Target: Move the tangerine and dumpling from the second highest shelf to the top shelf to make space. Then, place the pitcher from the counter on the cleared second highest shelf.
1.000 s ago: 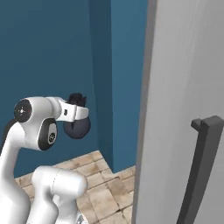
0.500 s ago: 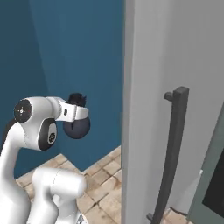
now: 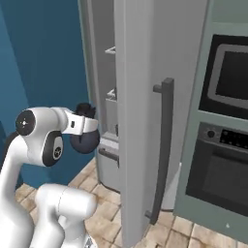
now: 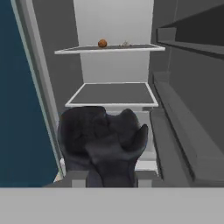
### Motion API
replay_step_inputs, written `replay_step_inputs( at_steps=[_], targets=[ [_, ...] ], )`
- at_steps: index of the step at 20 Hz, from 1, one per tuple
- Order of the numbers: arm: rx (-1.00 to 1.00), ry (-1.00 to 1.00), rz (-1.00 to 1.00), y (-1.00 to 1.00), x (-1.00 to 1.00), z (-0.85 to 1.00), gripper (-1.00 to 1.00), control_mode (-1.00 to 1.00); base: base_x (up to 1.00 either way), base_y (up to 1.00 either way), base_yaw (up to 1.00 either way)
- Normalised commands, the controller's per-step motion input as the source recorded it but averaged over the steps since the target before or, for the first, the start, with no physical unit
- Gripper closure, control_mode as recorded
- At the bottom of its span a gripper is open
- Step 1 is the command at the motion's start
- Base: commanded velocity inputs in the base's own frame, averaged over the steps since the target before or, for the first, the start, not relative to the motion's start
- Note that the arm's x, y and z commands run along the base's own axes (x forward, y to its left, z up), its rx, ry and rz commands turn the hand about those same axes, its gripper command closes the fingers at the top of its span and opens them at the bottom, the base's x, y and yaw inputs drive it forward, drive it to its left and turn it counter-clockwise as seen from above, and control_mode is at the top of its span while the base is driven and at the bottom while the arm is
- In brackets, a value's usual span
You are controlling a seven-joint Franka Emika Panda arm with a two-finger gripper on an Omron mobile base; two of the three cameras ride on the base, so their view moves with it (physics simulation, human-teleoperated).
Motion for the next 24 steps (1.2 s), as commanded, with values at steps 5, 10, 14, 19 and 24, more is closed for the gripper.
replay_step_inputs(
  at_steps=[5, 10, 14, 19, 24],
  targets=[
    [0.0, 0.0, 0.0, 0.0, 0.0, 0.0, 1.0, 1.0, 0.28, 0.36, -0.48],
    [0.0, 0.0, 0.0, 0.0, 0.0, 0.0, 1.0, 1.0, 0.35, 0.61, -0.35],
    [0.0, 0.0, 0.0, 0.0, 0.0, 0.0, 1.0, 1.0, 0.36, 0.68, -0.26],
    [0.0, 0.0, 0.0, 0.0, 0.0, 0.0, 1.0, 1.0, 0.46, 0.38, -0.25],
    [0.0, 0.0, 0.0, 0.0, 0.0, 0.0, 1.0, 1.0, 0.63, 0.13, -0.19]
  ],
)
